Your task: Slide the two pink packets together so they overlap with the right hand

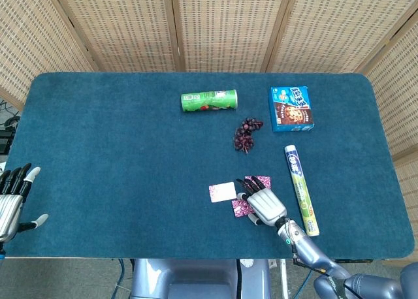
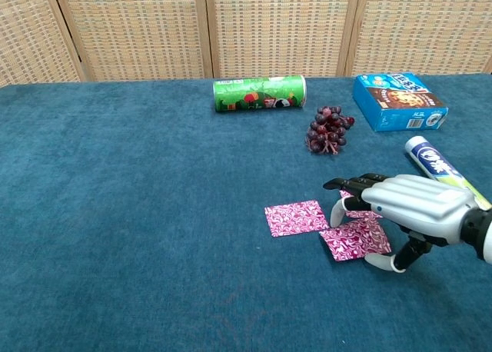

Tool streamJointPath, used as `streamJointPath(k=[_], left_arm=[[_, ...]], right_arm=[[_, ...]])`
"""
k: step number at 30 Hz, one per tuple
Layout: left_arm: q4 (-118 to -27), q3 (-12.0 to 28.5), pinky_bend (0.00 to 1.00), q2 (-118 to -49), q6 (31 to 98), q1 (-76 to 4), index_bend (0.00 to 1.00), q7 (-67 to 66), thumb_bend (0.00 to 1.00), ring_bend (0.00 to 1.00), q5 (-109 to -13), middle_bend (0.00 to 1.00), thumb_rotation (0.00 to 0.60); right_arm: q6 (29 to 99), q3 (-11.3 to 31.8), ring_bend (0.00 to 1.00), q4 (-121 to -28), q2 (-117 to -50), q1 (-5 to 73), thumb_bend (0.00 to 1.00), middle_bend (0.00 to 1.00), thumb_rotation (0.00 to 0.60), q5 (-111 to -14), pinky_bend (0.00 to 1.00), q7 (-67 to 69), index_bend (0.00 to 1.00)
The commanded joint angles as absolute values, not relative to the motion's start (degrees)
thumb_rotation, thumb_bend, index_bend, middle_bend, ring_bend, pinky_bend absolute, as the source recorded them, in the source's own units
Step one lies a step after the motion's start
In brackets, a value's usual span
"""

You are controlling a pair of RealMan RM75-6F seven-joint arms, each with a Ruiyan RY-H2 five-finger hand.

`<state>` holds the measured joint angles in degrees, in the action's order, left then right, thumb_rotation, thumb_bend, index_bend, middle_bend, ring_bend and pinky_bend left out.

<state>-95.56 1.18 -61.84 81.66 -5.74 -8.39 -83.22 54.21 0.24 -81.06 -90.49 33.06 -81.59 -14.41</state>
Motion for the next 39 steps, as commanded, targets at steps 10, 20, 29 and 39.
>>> streamJointPath(k=[10, 20, 29, 39], left_arm=[[-95.6, 1.2, 0.0, -61.8, 81.6, -5.8, 0.0, -8.4, 0.0, 0.0, -83.2, 0.0, 0.6], [-95.7, 1.2, 0.0, -61.8, 81.5, -5.8, 0.0, -8.4, 0.0, 0.0, -83.1, 0.0, 0.6], [-95.9, 1.2, 0.0, -61.6, 81.2, -5.9, 0.0, -8.2, 0.0, 0.0, -83.0, 0.0, 0.6], [-95.8, 1.1, 0.0, -61.3, 80.9, -6.0, 0.0, -7.4, 0.0, 0.0, -83.1, 0.0, 0.6]], right_arm=[[53.3, 1.8, 0.0, -82.1, -91.0, 34.3, 0.45, 0.0, 0.6, -80.1, 0.0, -16.6, 0.74], [51.2, 5.6, 0.0, -84.0, -91.8, 37.7, 0.45, 0.01, 0.6, -76.2, 0.0, -22.7, 0.74], [48.8, 9.2, 0.0, -85.5, -95.7, 42.5, 0.45, 0.01, 0.6, -66.3, 0.0, -33.5, 0.74], [48.9, 8.9, 0.0, -84.9, -98.7, 45.6, 0.45, 0.01, 0.6, -59.9, 0.0, -39.6, 0.74]])
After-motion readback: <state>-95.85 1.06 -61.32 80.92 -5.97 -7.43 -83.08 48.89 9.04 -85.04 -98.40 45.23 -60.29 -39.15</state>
